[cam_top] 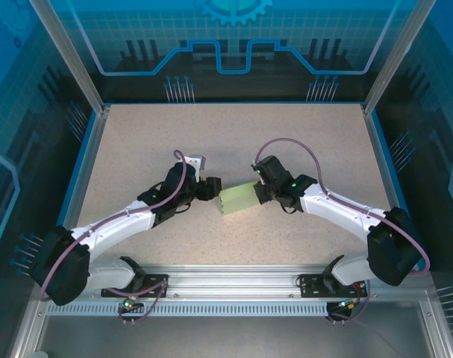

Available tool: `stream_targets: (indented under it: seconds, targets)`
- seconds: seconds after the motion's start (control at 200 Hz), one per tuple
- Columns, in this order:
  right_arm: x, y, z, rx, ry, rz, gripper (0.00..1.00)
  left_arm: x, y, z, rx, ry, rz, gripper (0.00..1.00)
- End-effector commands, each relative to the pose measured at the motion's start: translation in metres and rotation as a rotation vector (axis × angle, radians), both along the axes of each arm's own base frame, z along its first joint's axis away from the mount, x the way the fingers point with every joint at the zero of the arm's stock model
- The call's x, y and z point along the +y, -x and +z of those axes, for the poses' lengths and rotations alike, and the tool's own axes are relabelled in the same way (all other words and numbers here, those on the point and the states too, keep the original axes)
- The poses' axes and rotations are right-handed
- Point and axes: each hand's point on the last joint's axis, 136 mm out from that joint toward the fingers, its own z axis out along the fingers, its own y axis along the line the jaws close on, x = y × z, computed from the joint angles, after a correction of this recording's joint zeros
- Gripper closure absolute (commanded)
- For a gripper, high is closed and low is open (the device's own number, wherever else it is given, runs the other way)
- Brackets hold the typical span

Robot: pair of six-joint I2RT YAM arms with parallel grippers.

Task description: Fold the paper box

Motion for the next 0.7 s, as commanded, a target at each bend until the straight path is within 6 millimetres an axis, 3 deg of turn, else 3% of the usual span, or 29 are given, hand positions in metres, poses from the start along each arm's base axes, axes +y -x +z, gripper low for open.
stream_targets:
  seconds: [0.0,0.365,0.695]
  targets:
    - [0.005,0.012,-0.01,0.048,0.017,0.038,0.98,-0.013,0.0,-0.001,0.042,0.031,-0.046,0.33]
    - [0.004,0.012,-0.011,0.048,0.015,0.031,0.98,-0.019,0.014,-0.038,0.143,0.009,-0.099,0.34]
    - [0.002,0.011,-0.006,0.039,0.023,0.022,0.9,-0.022,0.025,-0.065,0.178,-0.089,-0.127,0.34]
